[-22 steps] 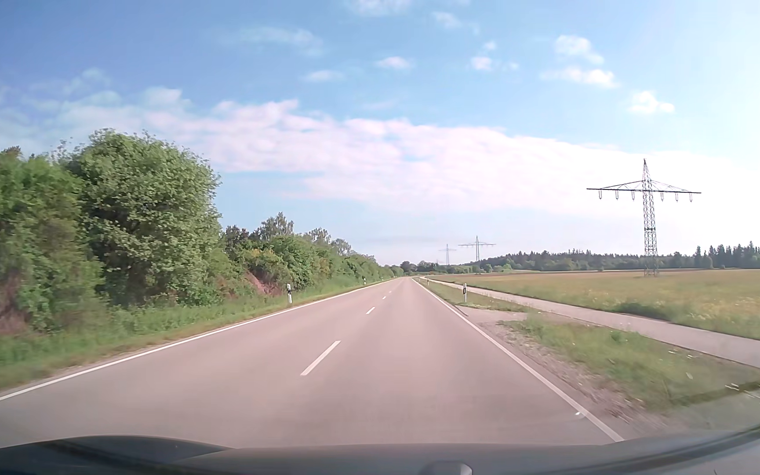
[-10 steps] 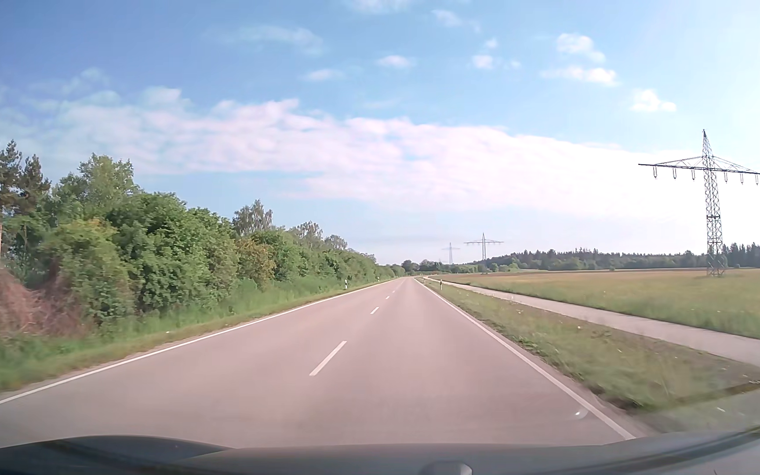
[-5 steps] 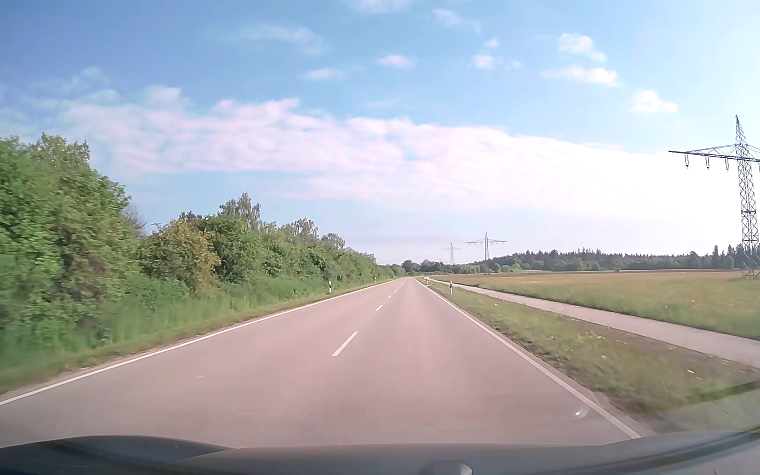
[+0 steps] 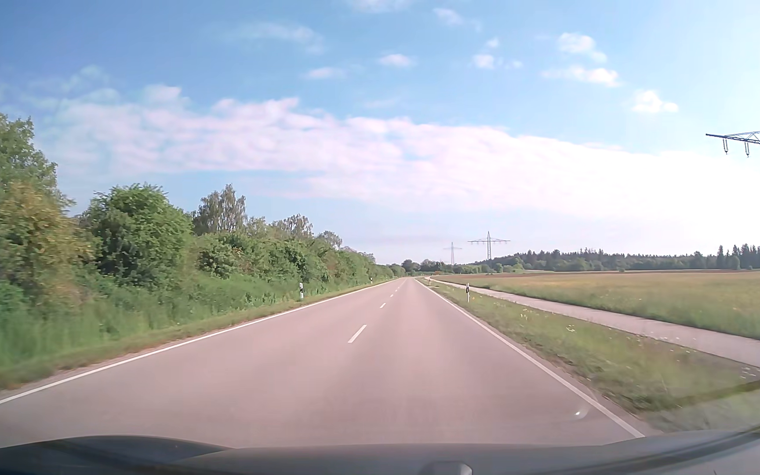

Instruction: Follow the waypoints while adhering to traffic rules and regulations

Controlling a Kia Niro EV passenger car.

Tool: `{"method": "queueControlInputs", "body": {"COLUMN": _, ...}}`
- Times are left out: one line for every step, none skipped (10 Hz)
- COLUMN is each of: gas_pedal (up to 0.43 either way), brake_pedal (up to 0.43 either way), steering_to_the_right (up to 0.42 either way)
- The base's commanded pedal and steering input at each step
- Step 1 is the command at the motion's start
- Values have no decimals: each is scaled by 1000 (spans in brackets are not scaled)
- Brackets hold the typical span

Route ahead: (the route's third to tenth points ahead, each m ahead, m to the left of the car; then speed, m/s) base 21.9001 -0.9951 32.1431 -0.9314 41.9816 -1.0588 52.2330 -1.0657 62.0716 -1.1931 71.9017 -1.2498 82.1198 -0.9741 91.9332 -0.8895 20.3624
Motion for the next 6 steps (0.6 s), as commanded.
{"method": "queueControlInputs", "body": {"gas_pedal": 220, "brake_pedal": 0, "steering_to_the_right": -1}}
{"method": "queueControlInputs", "body": {"gas_pedal": 220, "brake_pedal": 0, "steering_to_the_right": -1}}
{"method": "queueControlInputs", "body": {"gas_pedal": 220, "brake_pedal": 0, "steering_to_the_right": 0}}
{"method": "queueControlInputs", "body": {"gas_pedal": 220, "brake_pedal": 0, "steering_to_the_right": 0}}
{"method": "queueControlInputs", "body": {"gas_pedal": 220, "brake_pedal": 0, "steering_to_the_right": 1}}
{"method": "queueControlInputs", "body": {"gas_pedal": 220, "brake_pedal": 0, "steering_to_the_right": 1}}
